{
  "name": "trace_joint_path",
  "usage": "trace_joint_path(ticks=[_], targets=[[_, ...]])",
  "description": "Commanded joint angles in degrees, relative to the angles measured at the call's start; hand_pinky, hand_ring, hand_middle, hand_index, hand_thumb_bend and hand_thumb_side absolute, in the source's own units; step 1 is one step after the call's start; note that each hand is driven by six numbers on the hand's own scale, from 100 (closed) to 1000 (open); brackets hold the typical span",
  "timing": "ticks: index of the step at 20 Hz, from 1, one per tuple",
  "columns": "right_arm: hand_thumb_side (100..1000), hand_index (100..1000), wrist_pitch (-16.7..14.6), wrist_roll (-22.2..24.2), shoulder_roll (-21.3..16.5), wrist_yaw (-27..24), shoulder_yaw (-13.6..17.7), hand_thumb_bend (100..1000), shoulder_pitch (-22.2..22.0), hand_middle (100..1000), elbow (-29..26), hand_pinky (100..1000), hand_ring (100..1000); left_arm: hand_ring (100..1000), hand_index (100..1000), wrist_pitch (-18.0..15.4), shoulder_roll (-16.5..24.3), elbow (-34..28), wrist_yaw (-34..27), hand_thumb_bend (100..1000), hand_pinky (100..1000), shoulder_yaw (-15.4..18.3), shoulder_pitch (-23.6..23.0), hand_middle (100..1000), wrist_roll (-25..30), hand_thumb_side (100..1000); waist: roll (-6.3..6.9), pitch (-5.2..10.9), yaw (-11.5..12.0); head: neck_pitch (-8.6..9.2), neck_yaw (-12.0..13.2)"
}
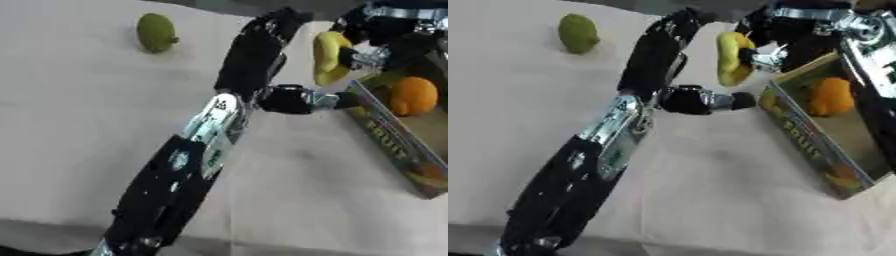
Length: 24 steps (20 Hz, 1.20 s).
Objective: Pick up the objects with one hand, pass them to the other hand, and then place them into the box on the other side of the table.
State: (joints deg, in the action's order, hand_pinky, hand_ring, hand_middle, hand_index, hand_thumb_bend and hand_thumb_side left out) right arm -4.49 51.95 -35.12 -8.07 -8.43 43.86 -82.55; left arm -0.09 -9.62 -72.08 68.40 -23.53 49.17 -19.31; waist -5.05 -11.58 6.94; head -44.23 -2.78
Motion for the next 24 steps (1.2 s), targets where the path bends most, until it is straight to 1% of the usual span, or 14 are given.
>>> trace_joint_path(ticks=[1,3,6,8,11,15,17,21,23,24], targets=[[156,277,0.0,-0.44,-2.36,0.71,1.63,100,1.26,240,0.33,658,341,769,870,-2.74,2.05,-2.53,4.04,1000,767,-0.78,1.89,724,1.1,1000,0.46,0.22,0.01,0.11,-0.89],[143,269,-0.03,-1.28,-2.78,1.01,2.05,100,1.13,234,0.71,658,335,772,864,-3.81,3.46,-3.1,4.71,1000,768,-0.7,1.9,721,2.01,1000,0.76,0.25,0.16,0.11,-1.8],[146,265,0.05,-2.22,-3.61,1.58,2.67,100,0.42,231,1.88,657,334,774,862,-4.86,5.98,-3.96,4.12,1000,769,-0.86,1.49,723,3.37,1000,1.39,0.5,0.5,0.11,-4.25],[124,265,0.01,-2.89,-4.44,1.47,3.35,100,-0.22,230,2.32,657,331,780,863,-5.13,8.67,-5.34,3.45,1000,778,-0.91,1.0,729,4.25,1000,1.75,0.7,0.59,0.11,-5.64],[113,263,-0.02,-4.51,-6.53,0.21,4.8,100,-1.81,228,1.91,657,327,784,862,-4.48,14.23,-8.14,2.01,1000,783,-0.87,-0.29,733,6.77,1000,2.5,1.16,0.76,0.11,-6.96],[104,262,0.52,-8.36,-9.72,-2.79,8.38,100,-5.83,226,-0.29,655,319,787,851,-1.48,22.69,-11.86,-1.61,1000,785,0.56,-2.44,734,10.93,1000,3.28,1.52,0.68,0.11,-10.01],[100,262,0.93,-10.51,-11.03,-4.0,10.21,100,-7.93,225,-1.52,654,317,789,848,0.11,26.48,-13.87,-3.1,1000,789,1.42,-3.56,737,12.72,1000,3.54,1.53,0.4,0.11,-10.96],[100,261,1.92,-14.4,-12.78,-5.59,13.26,100,-11.32,224,-3.39,651,313,789,841,3.15,33.43,-18.05,-5.99,1000,790,3.17,-6.32,736,16.03,1000,4.2,1.54,-0.26,0.11,-11.0],[100,261,2.26,-16.42,-13.38,-6.22,14.89,100,-12.69,223,-4.29,652,313,783,832,5.13,36.85,-20.32,-8.43,1000,783,4.43,-8.21,730,16.92,1000,4.53,1.44,-0.67,0.11,-10.89],[100,262,1.94,-17.78,-13.77,-6.16,15.9,100,-13.46,223,-4.96,656,313,781,828,6.35,38.67,-21.43,-10.04,1000,781,5.19,-9.37,728,17.16,1000,4.72,1.33,-0.95,0.11,-10.9]])
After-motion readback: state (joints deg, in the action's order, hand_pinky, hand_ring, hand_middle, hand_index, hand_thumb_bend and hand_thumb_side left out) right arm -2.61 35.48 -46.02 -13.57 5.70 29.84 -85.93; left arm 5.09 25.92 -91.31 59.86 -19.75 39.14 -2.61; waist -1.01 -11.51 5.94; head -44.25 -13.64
